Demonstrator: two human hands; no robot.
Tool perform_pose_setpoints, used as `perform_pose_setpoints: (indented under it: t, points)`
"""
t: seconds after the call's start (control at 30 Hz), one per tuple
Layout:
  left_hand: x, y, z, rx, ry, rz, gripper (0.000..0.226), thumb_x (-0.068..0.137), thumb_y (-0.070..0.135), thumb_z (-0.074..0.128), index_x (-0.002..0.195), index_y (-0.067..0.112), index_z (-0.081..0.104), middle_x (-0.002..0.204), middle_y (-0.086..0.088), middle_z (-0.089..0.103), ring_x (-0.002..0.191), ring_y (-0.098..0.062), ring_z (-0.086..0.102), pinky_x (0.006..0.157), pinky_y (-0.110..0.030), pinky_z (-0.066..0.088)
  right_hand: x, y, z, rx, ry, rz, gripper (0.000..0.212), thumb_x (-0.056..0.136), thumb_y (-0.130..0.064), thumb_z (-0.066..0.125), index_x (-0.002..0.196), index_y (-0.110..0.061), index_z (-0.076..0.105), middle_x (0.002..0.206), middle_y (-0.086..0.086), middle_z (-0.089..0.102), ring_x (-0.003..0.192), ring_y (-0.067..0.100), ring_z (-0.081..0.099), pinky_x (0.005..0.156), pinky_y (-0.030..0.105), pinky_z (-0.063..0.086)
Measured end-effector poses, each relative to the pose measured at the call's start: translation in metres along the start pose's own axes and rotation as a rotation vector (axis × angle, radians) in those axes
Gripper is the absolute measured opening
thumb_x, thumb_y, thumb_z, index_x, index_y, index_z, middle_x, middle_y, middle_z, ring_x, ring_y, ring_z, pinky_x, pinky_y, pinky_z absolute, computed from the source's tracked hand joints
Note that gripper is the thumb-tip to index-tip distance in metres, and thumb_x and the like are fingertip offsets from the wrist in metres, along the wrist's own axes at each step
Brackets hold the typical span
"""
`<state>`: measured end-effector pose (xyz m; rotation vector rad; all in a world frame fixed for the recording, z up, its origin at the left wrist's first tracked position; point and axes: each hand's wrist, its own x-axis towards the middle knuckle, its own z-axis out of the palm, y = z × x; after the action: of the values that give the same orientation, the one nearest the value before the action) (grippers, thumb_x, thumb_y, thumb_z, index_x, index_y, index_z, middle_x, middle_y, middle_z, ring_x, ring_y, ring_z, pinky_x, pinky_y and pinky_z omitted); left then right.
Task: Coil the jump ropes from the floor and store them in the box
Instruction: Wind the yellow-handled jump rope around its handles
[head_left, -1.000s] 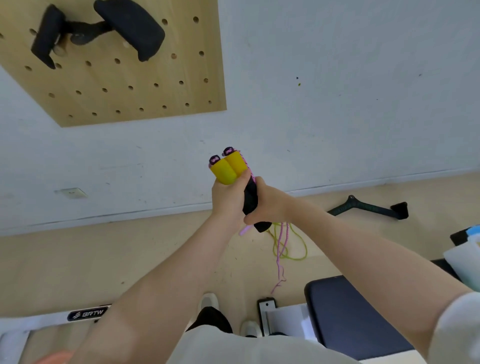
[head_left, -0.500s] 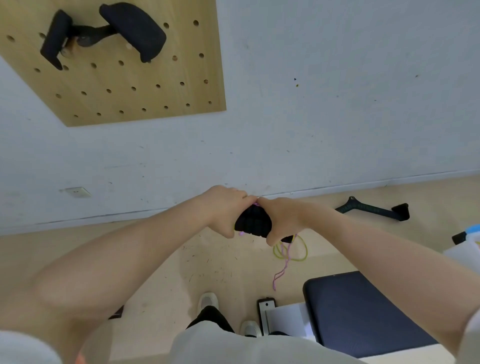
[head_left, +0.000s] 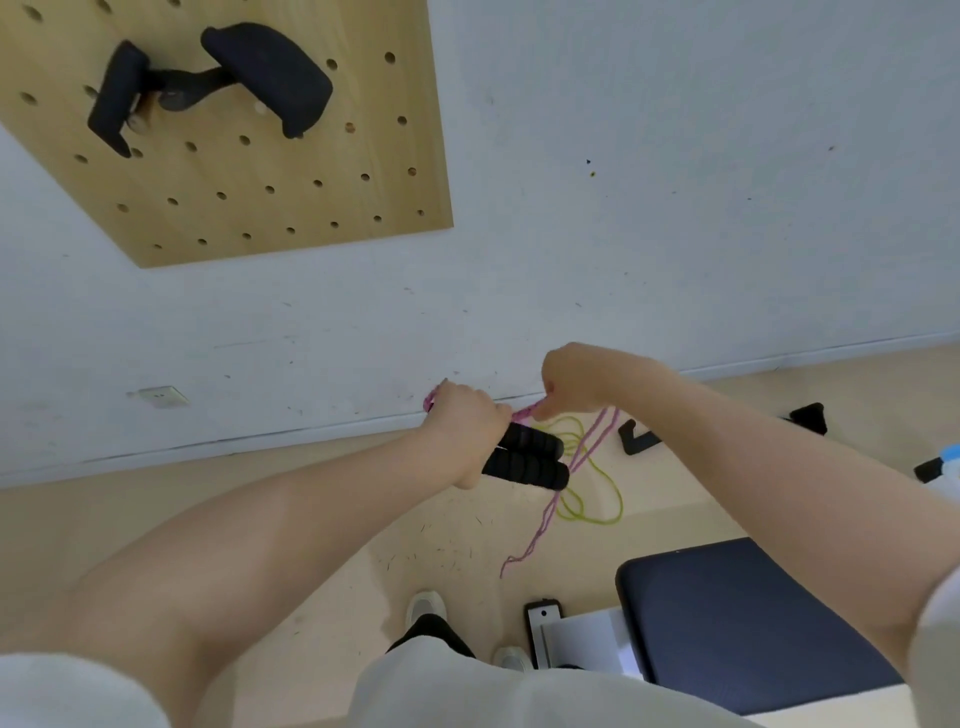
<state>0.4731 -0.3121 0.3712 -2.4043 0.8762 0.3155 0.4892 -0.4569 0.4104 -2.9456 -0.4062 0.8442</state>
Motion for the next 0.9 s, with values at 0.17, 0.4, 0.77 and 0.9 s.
perform_pose_setpoints:
  t: [0.17,0.4,0.77,0.9]
  points:
    - [0.009,-0.033,0.012,-0.508,-0.114,-0.256,0.043,0.066,0.026,0.063,0.103,0.014,0.045,0.079,0.002,0.050,0.068,-0.017,0.053,0.055,-0.024,0.041,-0.024,-0.016,-0.008,0.327,-0.047,-0.090,0.034,0.099,-0.027,0.033,0.080,-0.012,0.057,0.072,0.004,0.050,0.064,0.020,0.047,0.057,0.022,0.039]
    - [-0.003,-0.064,-0.018,-1.402,-0.312,0.159,0.025,0.062,0.004,0.064,0.067,0.015,0.042,0.058,0.005,0.042,0.047,-0.008,0.043,0.049,-0.022,0.039,-0.017,-0.014,0.050,0.943,-0.232,-0.174,0.035,0.100,-0.030,0.035,0.068,-0.016,0.039,0.059,-0.003,0.029,0.051,0.011,0.022,0.048,0.022,0.020]
    - [-0.034,-0.026,-0.051,-0.176,-0.208,0.333,0.041,0.067,0.029,0.069,0.097,0.022,0.042,0.083,0.003,0.056,0.068,-0.016,0.055,0.052,-0.027,0.038,-0.007,0.026,0.003,0.218,0.047,0.004,0.029,0.091,-0.019,0.047,0.064,-0.010,0.050,0.065,-0.002,0.047,0.069,0.018,0.044,0.054,0.020,0.029]
    - [-0.021,-0.003,-0.030,0.049,-0.131,0.204,0.037,0.072,0.024,0.059,0.107,0.013,0.053,0.076,0.003,0.048,0.067,-0.018,0.054,0.056,-0.026,0.044,-0.009,0.010,-0.030,0.145,0.192,-0.097,0.040,0.086,-0.020,0.050,0.053,-0.011,0.028,0.055,0.002,0.025,0.053,0.016,0.024,0.050,0.027,0.021]
